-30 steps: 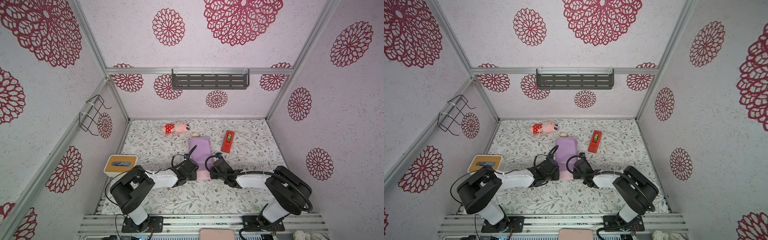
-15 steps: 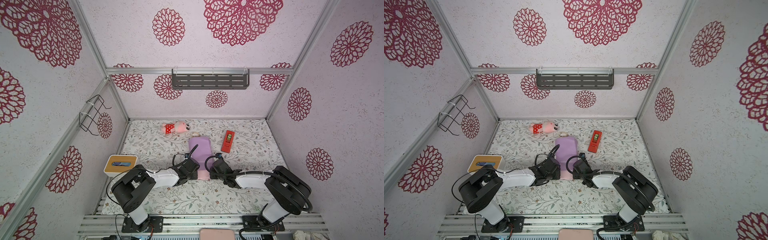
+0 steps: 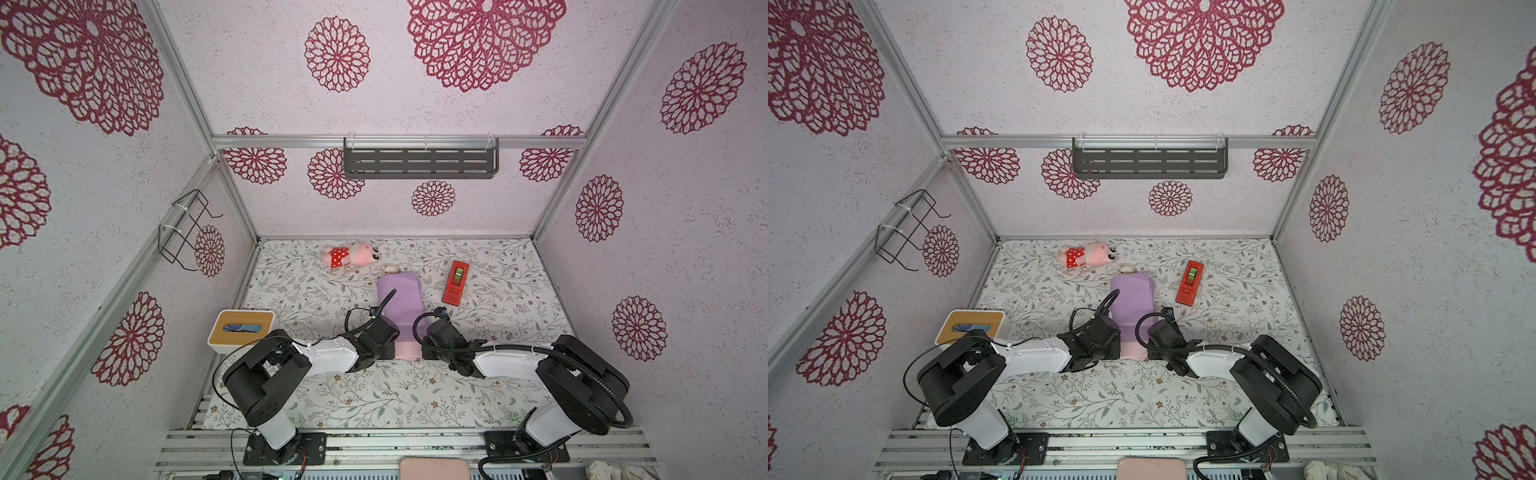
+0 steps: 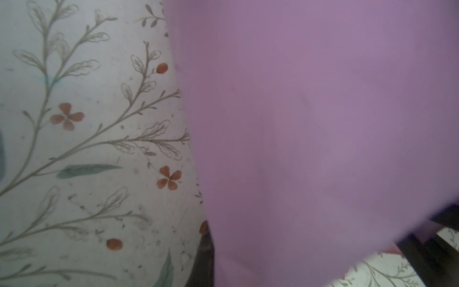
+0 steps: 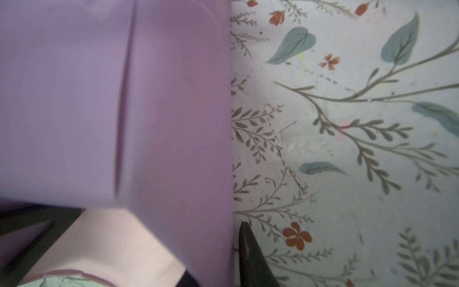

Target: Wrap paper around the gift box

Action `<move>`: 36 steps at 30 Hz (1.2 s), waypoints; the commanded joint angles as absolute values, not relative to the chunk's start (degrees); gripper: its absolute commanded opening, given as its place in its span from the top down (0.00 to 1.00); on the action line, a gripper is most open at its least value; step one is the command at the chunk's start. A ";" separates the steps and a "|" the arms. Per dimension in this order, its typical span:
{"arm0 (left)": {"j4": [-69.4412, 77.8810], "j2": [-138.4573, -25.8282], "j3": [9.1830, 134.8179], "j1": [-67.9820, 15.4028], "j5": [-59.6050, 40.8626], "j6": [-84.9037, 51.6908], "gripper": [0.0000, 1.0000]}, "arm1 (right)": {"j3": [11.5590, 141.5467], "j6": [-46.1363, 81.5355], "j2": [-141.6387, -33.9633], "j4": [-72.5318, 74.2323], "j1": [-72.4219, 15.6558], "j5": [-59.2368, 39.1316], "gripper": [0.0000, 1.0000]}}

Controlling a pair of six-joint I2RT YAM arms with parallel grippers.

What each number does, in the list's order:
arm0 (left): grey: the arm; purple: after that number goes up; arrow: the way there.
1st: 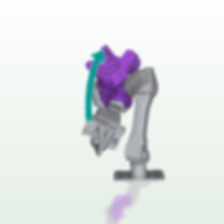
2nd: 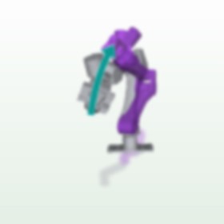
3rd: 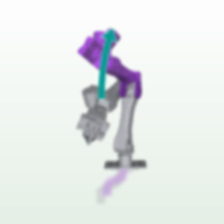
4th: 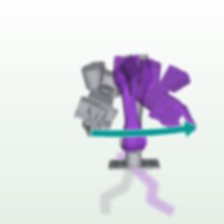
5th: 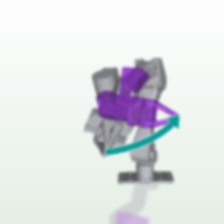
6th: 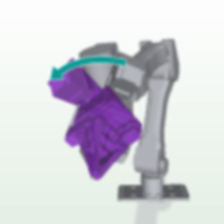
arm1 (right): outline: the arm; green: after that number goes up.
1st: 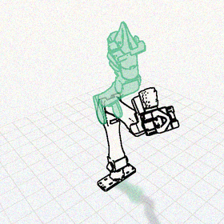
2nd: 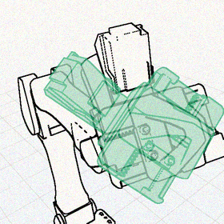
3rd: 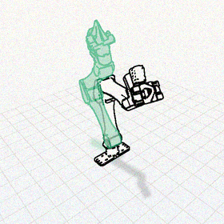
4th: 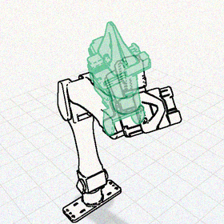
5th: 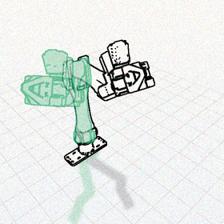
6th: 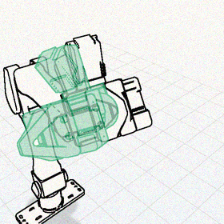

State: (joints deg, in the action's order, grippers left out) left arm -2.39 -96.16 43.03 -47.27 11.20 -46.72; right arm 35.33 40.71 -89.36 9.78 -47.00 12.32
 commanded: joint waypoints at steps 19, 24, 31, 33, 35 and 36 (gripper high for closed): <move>-3.47 -95.98 44.12 -47.91 12.66 -46.79 1.00 | 36.16 42.10 -88.45 7.31 -47.63 14.82 0.77; -3.60 -95.93 44.12 -48.00 12.74 -46.76 1.00 | 34.64 43.11 -87.54 7.38 -47.89 14.46 0.77; -3.93 -95.80 44.37 -47.91 12.91 -46.67 1.00 | 34.54 43.53 -89.10 8.27 -48.16 14.14 0.89; -3.87 -95.80 44.34 -47.93 12.92 -46.67 1.00 | 35.12 43.36 -89.47 8.08 -48.16 14.18 0.95; -3.95 -95.80 44.38 -47.96 12.93 -46.74 1.00 | 35.66 43.11 -89.56 7.84 -48.12 14.23 0.96; -3.96 -95.81 44.37 -47.96 12.93 -46.76 1.00 | 36.00 43.00 -89.36 7.50 -48.12 14.20 0.94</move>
State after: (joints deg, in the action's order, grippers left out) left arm -2.83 -96.16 43.18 -47.33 11.49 -46.70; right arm 35.22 42.96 -89.32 8.97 -47.86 13.30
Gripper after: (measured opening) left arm 0.039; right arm 0.051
